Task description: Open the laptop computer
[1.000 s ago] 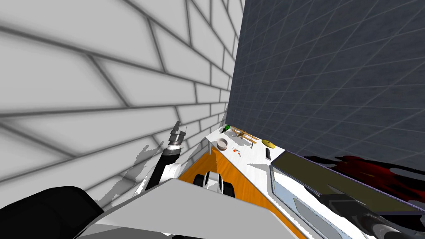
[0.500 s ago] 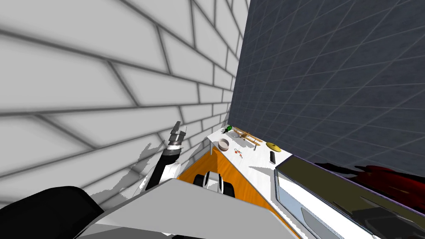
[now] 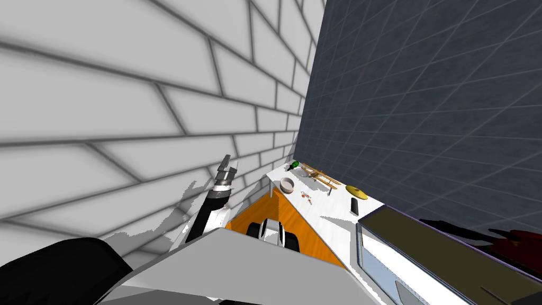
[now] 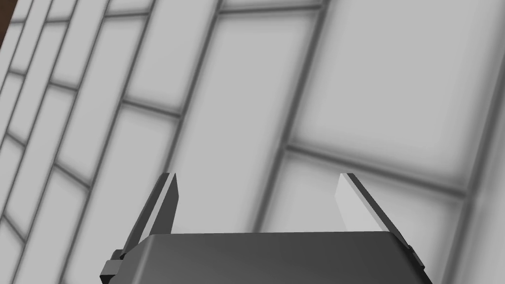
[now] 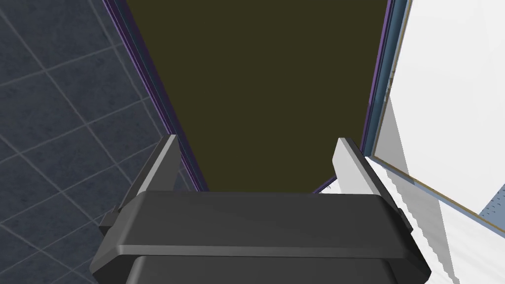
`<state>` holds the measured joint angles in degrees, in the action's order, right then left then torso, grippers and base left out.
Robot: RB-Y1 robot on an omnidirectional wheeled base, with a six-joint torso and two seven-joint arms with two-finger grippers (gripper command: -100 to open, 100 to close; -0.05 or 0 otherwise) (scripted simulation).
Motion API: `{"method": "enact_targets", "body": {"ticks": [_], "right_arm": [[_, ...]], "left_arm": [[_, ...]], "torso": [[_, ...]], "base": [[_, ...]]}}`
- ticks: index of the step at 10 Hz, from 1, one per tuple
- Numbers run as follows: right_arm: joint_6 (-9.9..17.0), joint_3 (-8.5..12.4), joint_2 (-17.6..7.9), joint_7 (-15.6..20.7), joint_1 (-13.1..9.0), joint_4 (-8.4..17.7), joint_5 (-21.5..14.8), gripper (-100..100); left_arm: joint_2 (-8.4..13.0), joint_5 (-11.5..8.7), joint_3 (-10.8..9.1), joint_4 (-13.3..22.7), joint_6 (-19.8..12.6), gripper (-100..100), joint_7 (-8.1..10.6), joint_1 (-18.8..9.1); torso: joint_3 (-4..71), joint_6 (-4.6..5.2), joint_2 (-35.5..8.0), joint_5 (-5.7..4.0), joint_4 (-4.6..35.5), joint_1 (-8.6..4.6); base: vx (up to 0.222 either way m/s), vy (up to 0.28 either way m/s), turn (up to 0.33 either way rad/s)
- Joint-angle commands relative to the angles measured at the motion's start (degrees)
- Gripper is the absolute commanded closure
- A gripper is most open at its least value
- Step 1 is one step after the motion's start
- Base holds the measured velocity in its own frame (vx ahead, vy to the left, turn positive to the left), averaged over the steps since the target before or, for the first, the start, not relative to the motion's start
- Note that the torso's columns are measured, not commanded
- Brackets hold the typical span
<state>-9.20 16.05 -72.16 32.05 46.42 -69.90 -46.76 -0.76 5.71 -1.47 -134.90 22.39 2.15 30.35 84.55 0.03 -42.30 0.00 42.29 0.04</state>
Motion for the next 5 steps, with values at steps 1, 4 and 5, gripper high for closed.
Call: {"method": "enact_targets", "body": {"ticks": [1, 4, 5], "right_arm": [[0.2, 0.0, -0.9, 1.3, 0.0, 1.7, -0.8, -100], [1.0, 0.2, -3.0, 3.7, 0.5, 4.7, -2.4, -100], [1.2, 0.5, -3.1, 2.8, 1.3, 3.6, -1.9, -100]], "left_arm": [[0.0, 0.0, 0.00, 0.0, 0.0, 0, 0.00, 0.0], [0.0, 0.0, 0.00, 0.0, 0.0, 0, 0.00, 0.0], [0.0, 0.0, 0.00, 0.0, 0.0, 0, 0.00, 0.0]], "torso": [[0.0, -0.03, 0.0, 0.02, 0.0, 0.01], [0.0, -0.05, 0.0, 0.00, 0.0, -0.04], [0.0, -0.01, 0.0, -0.01, 0.0, -0.05]], "base": [[0.000, -0.006, 0.036], [0.002, -0.008, 0.085], [0.002, -0.005, 0.011]]}}
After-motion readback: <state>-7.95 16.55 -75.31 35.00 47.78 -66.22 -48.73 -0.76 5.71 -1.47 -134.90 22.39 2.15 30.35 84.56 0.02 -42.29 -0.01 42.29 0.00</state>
